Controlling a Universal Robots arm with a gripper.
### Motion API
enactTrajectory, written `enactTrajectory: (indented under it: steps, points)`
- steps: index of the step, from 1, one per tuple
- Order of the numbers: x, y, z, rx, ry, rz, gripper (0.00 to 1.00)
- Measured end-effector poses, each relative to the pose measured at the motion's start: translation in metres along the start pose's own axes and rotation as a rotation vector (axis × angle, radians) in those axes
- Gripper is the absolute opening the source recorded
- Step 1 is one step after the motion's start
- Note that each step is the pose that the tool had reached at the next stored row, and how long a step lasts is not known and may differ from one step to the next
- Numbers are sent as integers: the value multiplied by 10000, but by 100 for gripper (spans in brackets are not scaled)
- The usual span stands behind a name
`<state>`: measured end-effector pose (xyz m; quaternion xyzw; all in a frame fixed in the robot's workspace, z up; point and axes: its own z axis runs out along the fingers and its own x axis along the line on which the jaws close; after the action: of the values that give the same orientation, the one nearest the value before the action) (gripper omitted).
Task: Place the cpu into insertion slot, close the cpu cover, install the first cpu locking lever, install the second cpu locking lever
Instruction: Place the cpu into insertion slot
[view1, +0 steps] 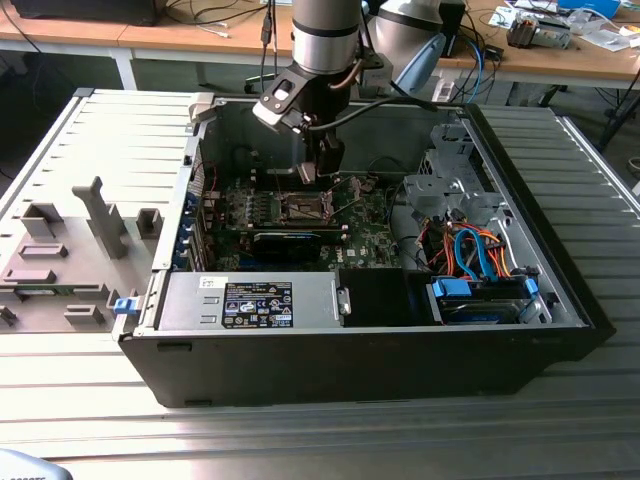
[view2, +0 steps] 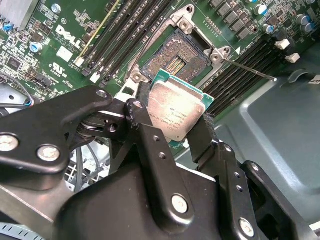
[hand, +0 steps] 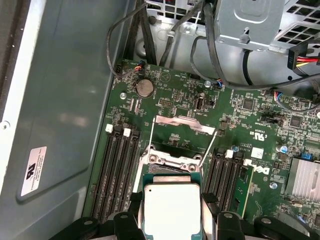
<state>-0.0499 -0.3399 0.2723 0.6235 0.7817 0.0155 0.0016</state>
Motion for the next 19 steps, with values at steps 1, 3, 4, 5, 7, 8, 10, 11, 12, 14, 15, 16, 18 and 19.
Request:
enactTrajectory:
  steps: [1, 3, 4, 5, 7, 8, 10, 11, 12, 14, 15, 16, 18, 19]
  points:
    - [0, 0, 0, -1, -1, 29, 55]
    - [0, 0, 1, -1, -2, 73, 55]
    - [0, 0, 1, -2, -3, 124, 55]
    - [0, 0, 1, -2, -4, 158, 55]
    - [0, 0, 2, -3, -6, 203, 55]
    - [0, 0, 2, -3, -6, 234, 55]
    - [0, 0, 3, -5, -9, 309, 55]
    - [0, 0, 3, -5, -9, 336, 55]
    - [0, 0, 4, -6, -10, 374, 55]
    - [0, 0, 4, -7, -11, 416, 55]
    - [0, 0, 4, -7, -12, 433, 55]
    - [0, 0, 4, -7, -13, 455, 55]
    - [0, 0, 4, -8, -14, 494, 55]
    - [0, 0, 5, -9, -14, 513, 55]
